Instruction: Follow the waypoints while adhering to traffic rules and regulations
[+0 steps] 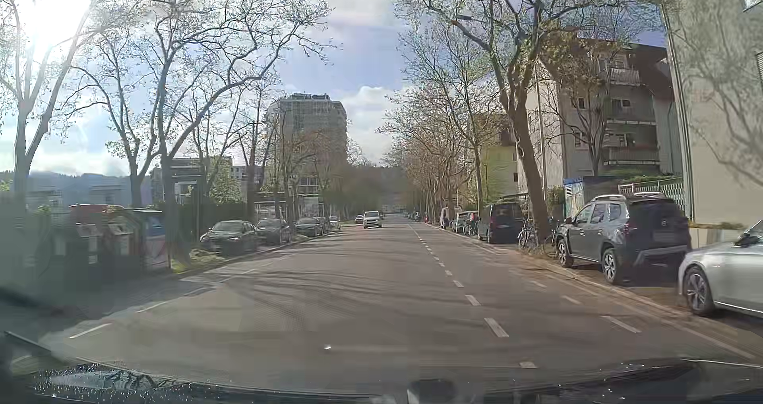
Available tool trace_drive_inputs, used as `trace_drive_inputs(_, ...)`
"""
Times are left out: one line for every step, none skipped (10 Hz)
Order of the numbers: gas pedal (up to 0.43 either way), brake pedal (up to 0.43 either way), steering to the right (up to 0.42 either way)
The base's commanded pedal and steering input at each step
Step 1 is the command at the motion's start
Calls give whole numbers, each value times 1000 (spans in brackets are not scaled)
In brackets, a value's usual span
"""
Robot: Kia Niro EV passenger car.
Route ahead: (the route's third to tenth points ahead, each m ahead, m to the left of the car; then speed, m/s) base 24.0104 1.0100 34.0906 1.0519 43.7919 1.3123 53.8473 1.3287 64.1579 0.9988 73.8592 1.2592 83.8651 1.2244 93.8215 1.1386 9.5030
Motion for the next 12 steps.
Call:
trace_drive_inputs(79,0,2)
trace_drive_inputs(79,0,2)
trace_drive_inputs(79,0,2)
trace_drive_inputs(79,0,0)
trace_drive_inputs(79,0,-2)
trace_drive_inputs(67,0,-2)
trace_drive_inputs(67,0,-2)
trace_drive_inputs(67,0,-2)
trace_drive_inputs(67,0,-2)
trace_drive_inputs(67,0,-2)
trace_drive_inputs(67,0,-2)
trace_drive_inputs(67,0,-3)
